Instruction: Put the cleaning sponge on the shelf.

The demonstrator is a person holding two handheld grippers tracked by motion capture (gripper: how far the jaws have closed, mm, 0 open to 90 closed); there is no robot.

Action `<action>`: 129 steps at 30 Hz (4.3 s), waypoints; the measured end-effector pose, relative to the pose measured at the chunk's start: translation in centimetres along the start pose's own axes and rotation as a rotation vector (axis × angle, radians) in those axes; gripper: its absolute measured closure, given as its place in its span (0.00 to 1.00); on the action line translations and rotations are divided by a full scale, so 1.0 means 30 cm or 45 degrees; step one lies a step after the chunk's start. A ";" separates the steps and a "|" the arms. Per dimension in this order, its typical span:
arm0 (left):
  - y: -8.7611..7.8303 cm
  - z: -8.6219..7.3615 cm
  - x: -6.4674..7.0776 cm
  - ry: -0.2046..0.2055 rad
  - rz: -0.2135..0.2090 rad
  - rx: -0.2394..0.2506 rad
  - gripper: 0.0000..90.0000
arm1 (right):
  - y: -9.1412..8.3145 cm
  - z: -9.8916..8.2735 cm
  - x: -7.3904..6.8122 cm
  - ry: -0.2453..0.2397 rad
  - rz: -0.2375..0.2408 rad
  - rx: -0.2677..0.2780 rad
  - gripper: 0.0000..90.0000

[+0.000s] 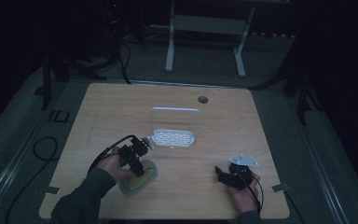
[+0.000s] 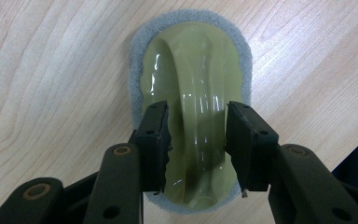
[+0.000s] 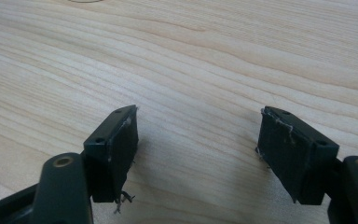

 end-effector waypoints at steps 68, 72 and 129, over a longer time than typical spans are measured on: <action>-0.092 0.073 0.018 0.299 0.139 0.194 0.80 | 0.001 0.001 0.000 -0.002 0.001 0.002 0.31; -0.099 0.083 0.020 0.325 0.149 0.202 0.80 | 0.001 0.001 0.000 -0.002 0.002 0.002 0.31; -0.187 0.217 0.026 0.647 0.251 0.265 0.80 | 0.002 0.002 0.000 -0.003 0.003 0.002 0.31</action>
Point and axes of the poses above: each handheld gripper's, and its own axes: y roughly forward along the jaws, z roughly out of its top, x roughly to its right, the point moved 2 cm from there along y, roughly forward along the jaws, and after that the axes turned 6 degrees about -z, right-handed, at the moved point
